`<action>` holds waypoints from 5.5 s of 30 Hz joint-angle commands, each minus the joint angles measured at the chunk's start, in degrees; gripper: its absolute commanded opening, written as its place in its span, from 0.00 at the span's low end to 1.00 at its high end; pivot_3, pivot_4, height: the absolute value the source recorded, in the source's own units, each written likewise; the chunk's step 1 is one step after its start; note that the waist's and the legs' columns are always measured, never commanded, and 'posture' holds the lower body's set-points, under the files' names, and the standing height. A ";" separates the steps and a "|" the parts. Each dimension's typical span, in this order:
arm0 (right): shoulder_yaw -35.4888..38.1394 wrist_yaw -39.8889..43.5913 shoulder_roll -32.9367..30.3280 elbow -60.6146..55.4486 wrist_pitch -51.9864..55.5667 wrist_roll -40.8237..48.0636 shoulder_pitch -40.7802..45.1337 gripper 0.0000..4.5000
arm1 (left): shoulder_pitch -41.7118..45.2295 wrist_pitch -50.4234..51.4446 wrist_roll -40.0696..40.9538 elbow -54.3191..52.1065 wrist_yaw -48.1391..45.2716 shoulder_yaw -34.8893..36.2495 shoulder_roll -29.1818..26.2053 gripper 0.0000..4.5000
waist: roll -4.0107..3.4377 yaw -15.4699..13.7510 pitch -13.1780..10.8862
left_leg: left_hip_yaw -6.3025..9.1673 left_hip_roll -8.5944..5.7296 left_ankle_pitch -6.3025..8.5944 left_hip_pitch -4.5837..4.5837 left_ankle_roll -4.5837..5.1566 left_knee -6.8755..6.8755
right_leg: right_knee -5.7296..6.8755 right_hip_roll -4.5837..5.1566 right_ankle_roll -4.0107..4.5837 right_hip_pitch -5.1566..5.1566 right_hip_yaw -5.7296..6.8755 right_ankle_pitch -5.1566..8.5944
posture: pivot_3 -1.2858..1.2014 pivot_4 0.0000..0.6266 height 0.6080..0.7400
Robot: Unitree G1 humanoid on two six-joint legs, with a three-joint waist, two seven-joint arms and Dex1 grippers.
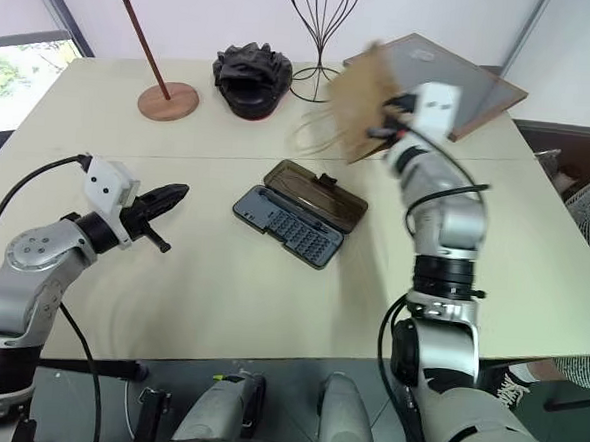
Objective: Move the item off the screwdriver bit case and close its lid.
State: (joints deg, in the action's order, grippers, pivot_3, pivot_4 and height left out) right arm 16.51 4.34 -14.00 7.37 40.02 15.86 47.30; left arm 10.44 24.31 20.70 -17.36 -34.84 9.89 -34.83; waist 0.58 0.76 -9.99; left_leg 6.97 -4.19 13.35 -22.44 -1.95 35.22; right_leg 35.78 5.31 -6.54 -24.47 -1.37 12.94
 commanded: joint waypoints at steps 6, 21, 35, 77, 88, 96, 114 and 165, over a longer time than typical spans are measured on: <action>9.38 -17.81 -7.65 1.63 -8.59 -9.75 -8.62 0.02 | 3.37 -3.50 -1.31 2.60 -1.10 -2.11 0.88 0.00 | -0.03 0.41 -0.01 | -0.15 0.03 0.00 0.01 0.01 -0.01 | 0.07 -0.03 0.02 -0.06 -0.11 0.00 | 0.52 0.24 1.00; 16.14 -26.41 -4.20 -1.20 -3.53 -7.91 -14.48 0.54 | 4.32 -4.71 -2.26 4.20 -1.28 -2.29 1.79 0.00 | -0.09 1.55 -0.03 | -0.20 0.09 -0.01 0.06 0.02 0.00 | 0.15 -0.09 0.03 -0.06 -0.19 0.00 | 0.52 0.24 1.00; 6.55 -23.01 -12.45 -9.52 -10.94 -14.71 -9.01 0.99 | 4.72 -4.82 -2.84 4.61 -1.16 -2.65 2.82 0.00 | -0.12 1.84 -0.05 | -0.21 0.08 0.00 0.07 0.02 0.00 | 0.16 -0.13 0.02 -0.06 -0.19 0.00 | 0.52 0.24 1.00; -31.08 48.38 -10.54 49.10 -21.02 -19.99 13.38 0.01 | 1.46 -5.21 -4.02 1.52 1.97 -1.37 2.91 0.00 | -0.05 1.67 -0.08 | -0.15 0.02 0.00 0.02 0.00 0.02 | 0.12 -0.12 0.02 -0.10 -0.17 -0.02 | 0.52 0.24 1.00; -34.27 52.69 -11.57 37.90 -26.23 -23.44 8.07 0.01 | 3.06 -5.89 -4.02 3.95 0.98 -0.20 1.30 0.00 | -0.02 1.70 -0.04 | -0.15 0.03 0.00 0.08 0.00 0.02 | 0.17 -0.15 0.03 -0.08 -0.17 -0.02 | 0.52 0.24 1.00; -36.00 53.07 -11.57 31.78 -38.82 -26.07 7.33 0.01 | 4.23 -5.82 -3.46 4.93 1.15 0.64 1.22 0.00 | -0.03 1.86 -0.05 | -0.16 0.04 0.00 0.08 0.00 0.01 | 0.17 -0.17 0.03 -0.12 -0.17 -0.02 | 0.52 0.24 1.00; -40.56 48.62 -7.00 40.25 -64.27 -33.32 13.06 0.01 | 2.37 -5.87 -3.45 3.03 2.50 0.93 2.09 0.00 | -0.03 1.86 -0.06 | -0.16 0.04 -0.01 0.07 -0.03 0.01 | 0.19 -0.17 0.03 -0.13 -0.17 -0.02 | 0.52 0.24 1.00; -32.58 42.85 -5.46 46.00 -58.59 -31.61 17.62 0.89 | -5.63 11.31 12.19 -12.08 -3.00 3.02 -2.98 0.00 | -0.07 2.43 -0.10 | -0.05 0.07 -0.08 0.08 -0.16 -0.07 | 0.27 -0.23 0.09 -0.18 -0.22 -0.02 | 0.52 0.24 1.00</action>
State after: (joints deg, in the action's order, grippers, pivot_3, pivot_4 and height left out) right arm -17.82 47.07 -19.58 57.17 -20.23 -18.17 64.99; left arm 6.11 33.97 30.77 -26.26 -36.49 12.04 -36.78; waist 0.51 3.19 -10.09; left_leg 6.92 -4.12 13.26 -22.36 -2.12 35.14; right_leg 36.06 5.06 -6.43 -24.65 -1.58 12.93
